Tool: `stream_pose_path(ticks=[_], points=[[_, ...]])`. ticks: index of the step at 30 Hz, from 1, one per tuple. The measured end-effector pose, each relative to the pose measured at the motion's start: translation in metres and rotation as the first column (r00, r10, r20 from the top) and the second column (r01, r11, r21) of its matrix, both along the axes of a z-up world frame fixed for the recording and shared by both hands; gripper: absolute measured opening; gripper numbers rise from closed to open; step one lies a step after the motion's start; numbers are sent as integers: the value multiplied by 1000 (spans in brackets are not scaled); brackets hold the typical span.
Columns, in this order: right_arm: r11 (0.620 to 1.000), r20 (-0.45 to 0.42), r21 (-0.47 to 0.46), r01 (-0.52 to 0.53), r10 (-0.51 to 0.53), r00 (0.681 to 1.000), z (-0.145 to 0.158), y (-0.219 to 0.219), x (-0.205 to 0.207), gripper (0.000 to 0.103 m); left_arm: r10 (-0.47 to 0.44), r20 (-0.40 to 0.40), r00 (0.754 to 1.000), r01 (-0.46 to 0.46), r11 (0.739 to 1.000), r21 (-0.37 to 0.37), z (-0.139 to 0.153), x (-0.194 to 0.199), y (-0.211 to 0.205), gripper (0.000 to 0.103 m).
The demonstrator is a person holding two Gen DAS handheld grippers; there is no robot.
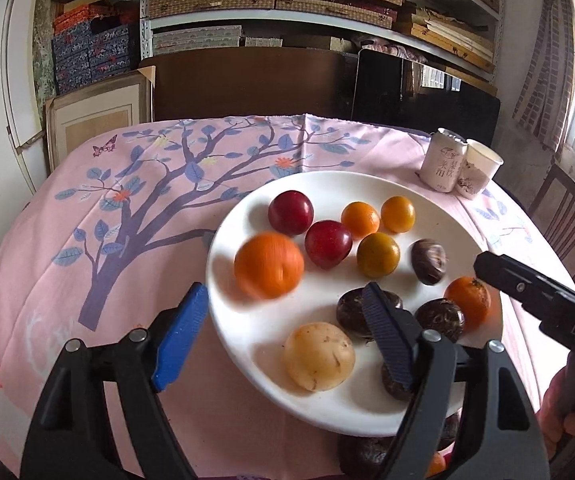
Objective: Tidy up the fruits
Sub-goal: 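Set the orange and passion fruit on the plate and open both grippers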
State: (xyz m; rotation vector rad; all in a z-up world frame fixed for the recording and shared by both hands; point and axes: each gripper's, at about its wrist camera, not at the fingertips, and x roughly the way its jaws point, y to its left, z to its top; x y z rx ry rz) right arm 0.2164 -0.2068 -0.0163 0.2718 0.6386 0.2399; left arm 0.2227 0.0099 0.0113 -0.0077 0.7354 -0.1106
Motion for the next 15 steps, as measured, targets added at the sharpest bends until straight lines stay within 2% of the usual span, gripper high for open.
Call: stream_pose_path(ticks=[3, 7, 11, 15], points=[[1000, 8, 20, -14, 14, 1000, 0, 0, -8, 64, 0, 2, 1000, 0, 1000, -26, 1, -5, 3, 86], [999, 21, -36, -15, 16, 1000, -4, 6, -21, 70, -3, 3, 1000, 3, 1000, -8, 0, -18, 4, 89], [1000, 13, -20, 0, 0, 1000, -9, 3, -31, 71, 10, -13, 1000, -11, 1000, -24, -6, -31, 7, 92], [999, 24, -16, 32, -32, 999, -9, -4, -45, 77, 16, -33, 999, -16, 1000, 5, -15, -46, 6, 93]])
